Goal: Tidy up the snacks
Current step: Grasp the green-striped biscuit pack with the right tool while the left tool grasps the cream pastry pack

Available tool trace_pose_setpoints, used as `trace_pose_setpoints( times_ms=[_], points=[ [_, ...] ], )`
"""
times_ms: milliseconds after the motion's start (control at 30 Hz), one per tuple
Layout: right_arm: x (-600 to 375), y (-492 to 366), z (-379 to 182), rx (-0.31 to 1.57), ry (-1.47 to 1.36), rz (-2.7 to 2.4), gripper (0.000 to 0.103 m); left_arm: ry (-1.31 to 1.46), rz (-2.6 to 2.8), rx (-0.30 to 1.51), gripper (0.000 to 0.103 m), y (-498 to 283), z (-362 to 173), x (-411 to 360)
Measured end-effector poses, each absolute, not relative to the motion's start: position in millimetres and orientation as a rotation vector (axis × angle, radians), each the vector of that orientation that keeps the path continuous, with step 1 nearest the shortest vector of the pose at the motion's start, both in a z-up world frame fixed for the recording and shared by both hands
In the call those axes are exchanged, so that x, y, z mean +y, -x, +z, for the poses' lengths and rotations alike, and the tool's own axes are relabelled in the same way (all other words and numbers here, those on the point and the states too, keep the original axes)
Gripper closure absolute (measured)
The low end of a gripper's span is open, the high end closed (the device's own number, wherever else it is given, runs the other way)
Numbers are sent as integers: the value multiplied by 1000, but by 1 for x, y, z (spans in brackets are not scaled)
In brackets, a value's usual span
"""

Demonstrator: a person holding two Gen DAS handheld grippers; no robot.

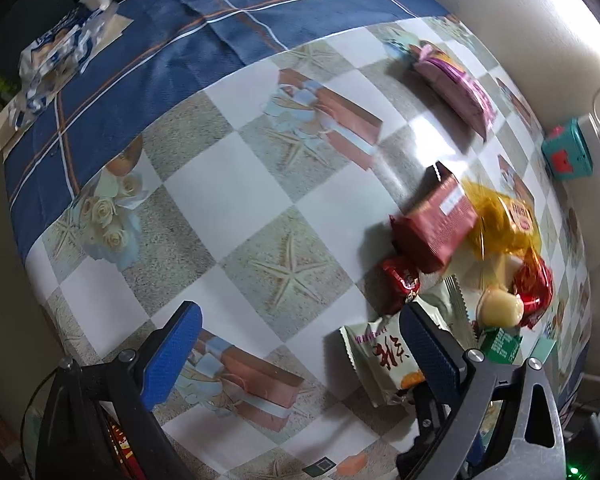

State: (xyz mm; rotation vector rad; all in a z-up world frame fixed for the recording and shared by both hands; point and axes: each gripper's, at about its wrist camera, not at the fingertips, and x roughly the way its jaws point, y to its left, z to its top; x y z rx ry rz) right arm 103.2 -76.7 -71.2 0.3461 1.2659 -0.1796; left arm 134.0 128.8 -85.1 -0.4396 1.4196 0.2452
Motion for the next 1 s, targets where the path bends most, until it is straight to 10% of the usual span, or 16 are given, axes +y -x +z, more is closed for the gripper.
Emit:
trace_pose_setpoints(
  times_ms=[200, 500, 1000],
  points=[
    [-72, -109, -83, 1285, -327, -204, 4, 463, 234, 1425, 4, -138, -86, 140],
    [-80, -104, -77, 1252, -325, -172, 43, 400, 125, 1450, 4, -155, -90, 121],
    [-125, -85, -72, 1303, -354, -251, 46, 160, -32, 1493, 4, -171, -108, 54]
  ],
)
